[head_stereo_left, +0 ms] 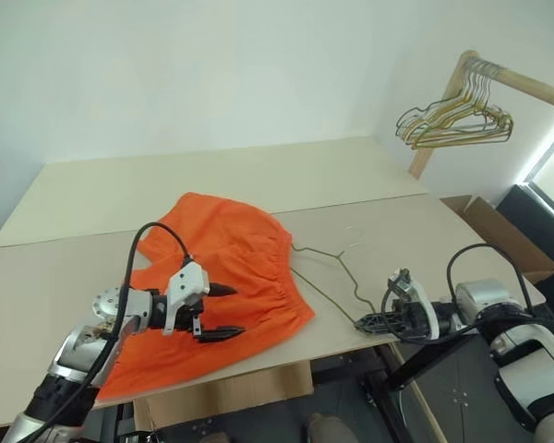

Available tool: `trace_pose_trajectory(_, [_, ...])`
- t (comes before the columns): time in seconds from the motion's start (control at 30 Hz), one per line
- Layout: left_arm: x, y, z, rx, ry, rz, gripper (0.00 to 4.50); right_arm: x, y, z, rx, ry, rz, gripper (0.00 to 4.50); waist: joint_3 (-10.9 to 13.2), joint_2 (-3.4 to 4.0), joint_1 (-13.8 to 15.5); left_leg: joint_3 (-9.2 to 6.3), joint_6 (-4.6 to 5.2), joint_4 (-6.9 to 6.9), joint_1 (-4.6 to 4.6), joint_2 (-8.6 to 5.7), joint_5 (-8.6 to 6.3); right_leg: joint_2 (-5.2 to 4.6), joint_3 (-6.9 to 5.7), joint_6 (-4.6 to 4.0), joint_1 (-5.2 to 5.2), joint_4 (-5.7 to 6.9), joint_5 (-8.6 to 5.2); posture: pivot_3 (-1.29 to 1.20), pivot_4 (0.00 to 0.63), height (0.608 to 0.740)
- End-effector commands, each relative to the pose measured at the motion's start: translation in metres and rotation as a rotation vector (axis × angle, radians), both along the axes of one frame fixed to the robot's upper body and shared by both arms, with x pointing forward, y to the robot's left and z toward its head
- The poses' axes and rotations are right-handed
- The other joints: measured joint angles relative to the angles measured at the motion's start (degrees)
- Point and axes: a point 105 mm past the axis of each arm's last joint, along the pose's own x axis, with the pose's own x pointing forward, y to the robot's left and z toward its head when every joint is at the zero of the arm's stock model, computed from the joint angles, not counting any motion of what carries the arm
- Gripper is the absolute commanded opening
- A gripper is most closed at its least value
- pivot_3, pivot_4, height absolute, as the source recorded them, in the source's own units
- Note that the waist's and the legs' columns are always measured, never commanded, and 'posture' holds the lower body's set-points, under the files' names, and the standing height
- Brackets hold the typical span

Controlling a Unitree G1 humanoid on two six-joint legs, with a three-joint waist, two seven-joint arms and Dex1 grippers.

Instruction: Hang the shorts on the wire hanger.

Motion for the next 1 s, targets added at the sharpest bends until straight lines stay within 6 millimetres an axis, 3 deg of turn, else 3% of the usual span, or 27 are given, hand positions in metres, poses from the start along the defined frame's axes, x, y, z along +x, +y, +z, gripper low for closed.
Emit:
trace_pose_trajectory(0.03, [0.004,-0.001,0.002,0.01,-0.036,-0.006,4.47,0.004,0.011,-0.002,-0.004,-0.029,0.072,0.0,-0.02,-0.01,-0.1,0.01,0.0,0.0,0.01,0.0,0.0,0.0,0.0,0.0,0.0,0.0,0.0,-0.04,0.0,0.74])
trace_pose_trajectory(0.37, [0.007,-0.006,0.0,-0.005,-0.053,0.002,4.47,0.051,0.024,0.025,0.078,-0.169,-0.096,0.0,-0.54,-0.78,-2.61,0.09,-0.05,0.02,0.15,0.41,-0.04,0.58,0.42,-0.22,0.11,-0.34,0.49,-0.05,0.0,0.74])
trace_pose_trajectory(0.57, [0.004,-0.005,-0.002,-0.003,-0.053,0.009,4.47,0.031,0.036,0.013,0.058,-0.147,0.061,0.0,-0.53,-0.75,-3.75,0.04,-0.1,0.02,0.18,0.45,-0.09,0.71,0.56,-0.22,0.04,-0.29,0.55,-0.04,0.0,0.74])
trace_pose_trajectory(0.7, [0.004,-0.005,-0.003,-0.001,-0.05,0.006,4.47,0.03,0.037,0.011,0.044,-0.136,0.074,0.0,-0.53,-0.75,-3.74,0.04,-0.13,0.01,0.19,0.47,-0.11,0.73,0.56,-0.21,0.03,-0.29,0.54,-0.04,0.0,0.74])
trace_pose_trajectory(0.83, [0.005,-0.007,-0.004,-0.001,-0.051,0.002,4.47,0.028,0.037,0.017,0.04,-0.16,0.118,0.0,-0.46,-0.65,-3.69,0.04,-0.13,0.01,0.19,0.49,-0.12,0.74,0.56,-0.22,0.0,-0.29,0.54,-0.05,0.0,0.74])
trace_pose_trajectory(1.0, [0.006,-0.011,-0.007,-0.004,-0.052,-0.004,4.47,0.04,0.042,0.033,0.035,-0.176,0.106,0.0,-0.36,-0.49,-3.81,0.06,-0.14,0.02,0.16,0.47,-0.12,0.73,0.58,-0.21,-0.03,-0.27,0.53,-0.06,0.0,0.74])
